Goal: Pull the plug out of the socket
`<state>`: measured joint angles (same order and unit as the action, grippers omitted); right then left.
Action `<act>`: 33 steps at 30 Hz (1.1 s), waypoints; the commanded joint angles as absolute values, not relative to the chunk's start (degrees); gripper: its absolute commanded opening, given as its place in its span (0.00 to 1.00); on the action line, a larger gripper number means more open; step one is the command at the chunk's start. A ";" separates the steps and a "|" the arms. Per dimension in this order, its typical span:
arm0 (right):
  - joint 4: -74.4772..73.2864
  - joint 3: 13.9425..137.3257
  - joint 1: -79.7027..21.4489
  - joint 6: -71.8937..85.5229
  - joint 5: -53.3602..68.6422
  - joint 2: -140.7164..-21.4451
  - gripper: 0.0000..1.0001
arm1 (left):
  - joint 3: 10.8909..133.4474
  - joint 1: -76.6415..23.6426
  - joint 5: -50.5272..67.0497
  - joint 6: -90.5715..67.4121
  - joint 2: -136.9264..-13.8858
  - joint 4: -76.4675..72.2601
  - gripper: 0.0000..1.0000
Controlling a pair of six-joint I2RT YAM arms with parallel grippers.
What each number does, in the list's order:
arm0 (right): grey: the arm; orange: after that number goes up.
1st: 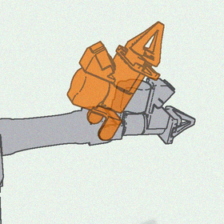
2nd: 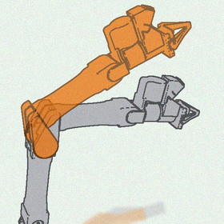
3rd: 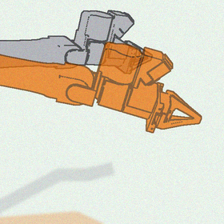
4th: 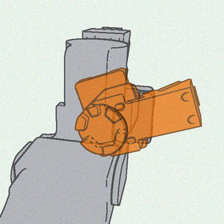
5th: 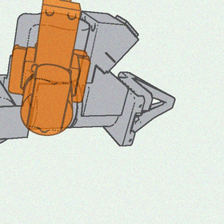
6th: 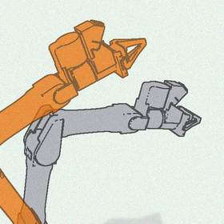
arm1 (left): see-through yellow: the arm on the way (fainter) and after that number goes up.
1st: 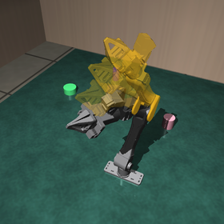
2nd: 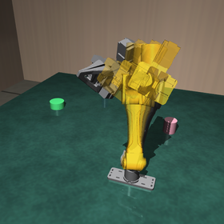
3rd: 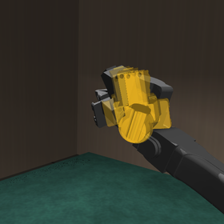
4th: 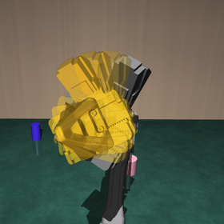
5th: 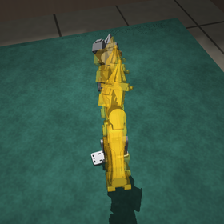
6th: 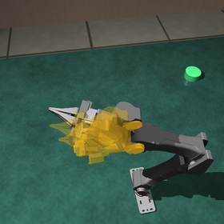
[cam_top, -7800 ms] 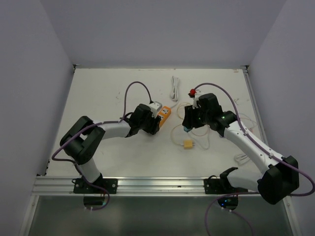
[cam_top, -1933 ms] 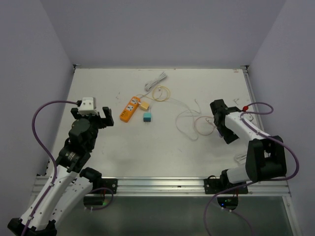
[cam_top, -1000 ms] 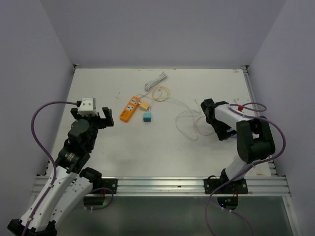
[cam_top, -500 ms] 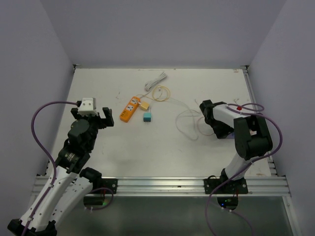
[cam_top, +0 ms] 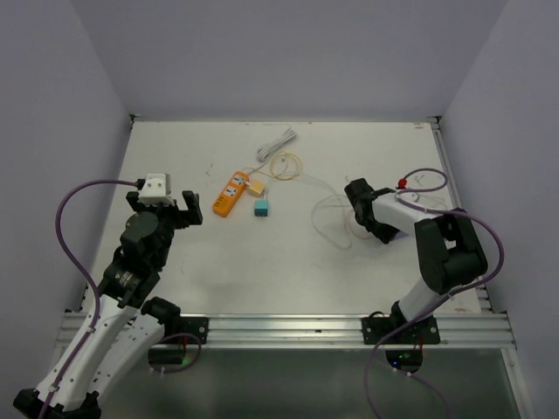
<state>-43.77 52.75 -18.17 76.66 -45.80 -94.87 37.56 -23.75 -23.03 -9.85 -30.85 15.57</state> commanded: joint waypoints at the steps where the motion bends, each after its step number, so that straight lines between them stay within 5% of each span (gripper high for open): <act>1: -30.52 51.51 -23.45 56.38 -42.72 -92.56 0.02 | 36.74 -23.47 -22.50 -9.05 -30.76 13.62 0.97; 11: -8.54 45.27 -32.95 20.08 -15.67 -87.28 0.00 | 36.83 -23.47 -21.89 -8.97 -31.46 13.89 0.97; 21: -8.17 44.47 -40.86 2.03 10.08 -87.71 0.00 | 36.65 -23.47 -17.06 -8.35 -34.10 12.84 0.96; 27: -13.18 46.15 -43.24 -4.66 14.67 -88.51 0.00 | 36.39 -23.47 -14.07 -7.56 -35.95 12.22 0.96; 33: -13.97 46.41 -43.33 -2.47 12.22 -87.01 0.33 | 36.30 -23.47 -8.09 -6.77 -37.88 11.25 0.96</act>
